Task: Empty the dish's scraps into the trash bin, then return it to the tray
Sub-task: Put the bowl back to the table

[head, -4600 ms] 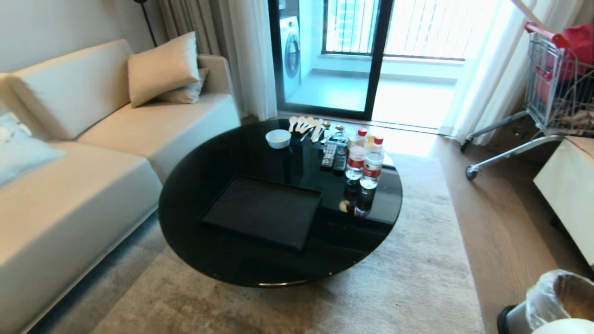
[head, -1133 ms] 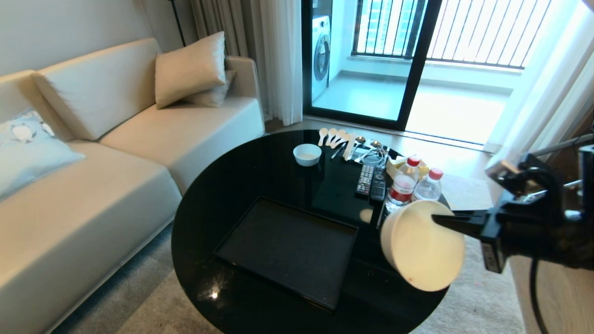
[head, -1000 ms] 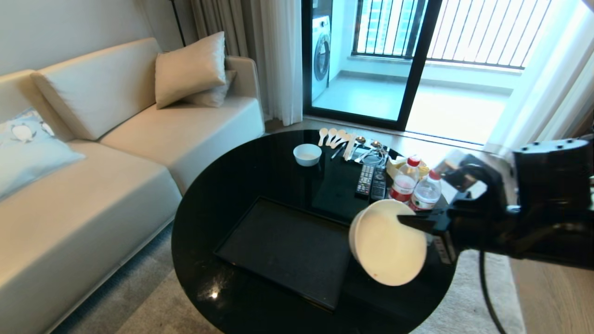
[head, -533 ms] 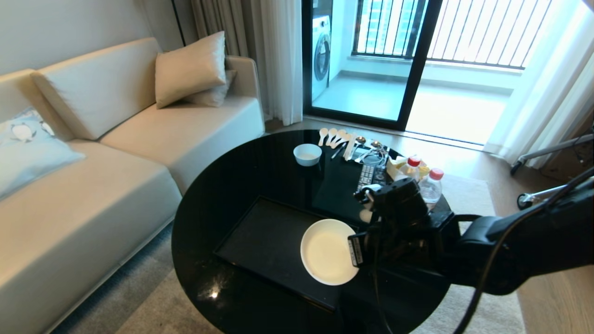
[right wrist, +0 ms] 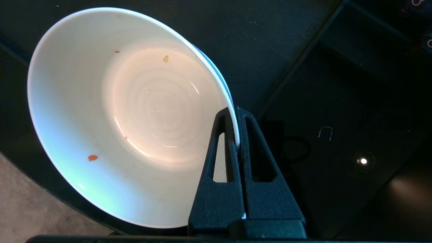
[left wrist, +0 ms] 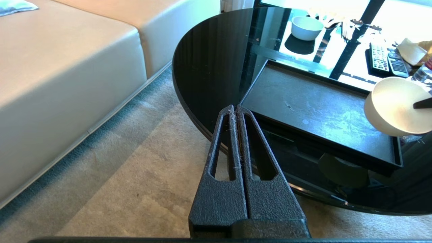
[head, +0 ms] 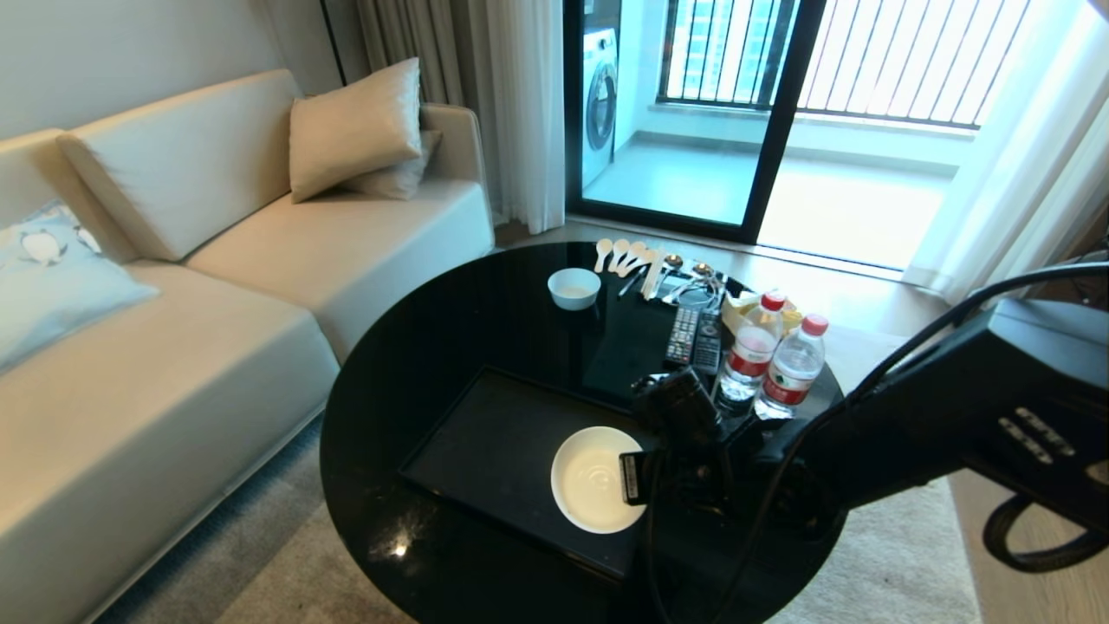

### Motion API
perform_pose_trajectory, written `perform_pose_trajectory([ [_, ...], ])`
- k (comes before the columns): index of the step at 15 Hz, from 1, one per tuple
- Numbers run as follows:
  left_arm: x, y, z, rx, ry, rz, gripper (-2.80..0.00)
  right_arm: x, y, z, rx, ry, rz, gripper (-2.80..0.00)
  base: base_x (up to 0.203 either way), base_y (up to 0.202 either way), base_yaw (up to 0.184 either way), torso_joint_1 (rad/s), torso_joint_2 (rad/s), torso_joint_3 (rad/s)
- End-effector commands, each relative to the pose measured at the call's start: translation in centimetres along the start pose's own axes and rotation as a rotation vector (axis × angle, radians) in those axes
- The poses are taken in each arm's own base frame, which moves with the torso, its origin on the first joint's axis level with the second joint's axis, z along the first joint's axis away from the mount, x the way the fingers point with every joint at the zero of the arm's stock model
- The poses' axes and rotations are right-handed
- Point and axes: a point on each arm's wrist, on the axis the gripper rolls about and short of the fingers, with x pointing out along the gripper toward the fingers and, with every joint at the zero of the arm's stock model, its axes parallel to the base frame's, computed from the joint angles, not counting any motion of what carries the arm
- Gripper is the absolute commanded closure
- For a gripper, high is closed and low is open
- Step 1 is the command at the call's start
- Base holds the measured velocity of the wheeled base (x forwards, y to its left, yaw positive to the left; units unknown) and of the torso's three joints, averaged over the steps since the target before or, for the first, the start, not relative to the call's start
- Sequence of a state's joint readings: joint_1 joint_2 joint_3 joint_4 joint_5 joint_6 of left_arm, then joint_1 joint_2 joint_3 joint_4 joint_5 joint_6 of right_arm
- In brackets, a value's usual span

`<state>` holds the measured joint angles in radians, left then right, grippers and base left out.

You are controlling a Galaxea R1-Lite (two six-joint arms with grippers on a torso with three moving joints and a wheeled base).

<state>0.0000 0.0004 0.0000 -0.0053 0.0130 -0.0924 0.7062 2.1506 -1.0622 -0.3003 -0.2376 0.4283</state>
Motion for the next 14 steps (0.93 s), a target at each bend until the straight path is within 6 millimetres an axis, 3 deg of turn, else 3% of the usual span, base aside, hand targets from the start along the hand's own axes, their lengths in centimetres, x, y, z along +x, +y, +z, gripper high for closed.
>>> perform_pose_trajectory([
  [1, 0.0, 0.0, 0.0, -0.001, -0.001, 0.001, 0.0, 1.3, 0.3, -0.2, 0.017, 0.018, -0.016, 0.0, 0.0, 0.0, 0.0, 0.0, 0.0, 0.0],
  [9, 0.0, 0.0, 0.0, -0.001, -0.001, 0.001, 0.0, 3.9, 0.6, 0.2, 0.081, 0.029, -0.038, 0.0, 0.0, 0.0, 0.0, 0.0, 0.0, 0.0],
  [14, 0.0, 0.0, 0.0, -0.001, -0.001, 0.001, 0.0, 5.4, -1.1, 2.0, 0.15, 0.029, -0.085, 0.0, 0.0, 0.0, 0.0, 0.0, 0.0, 0.0],
])
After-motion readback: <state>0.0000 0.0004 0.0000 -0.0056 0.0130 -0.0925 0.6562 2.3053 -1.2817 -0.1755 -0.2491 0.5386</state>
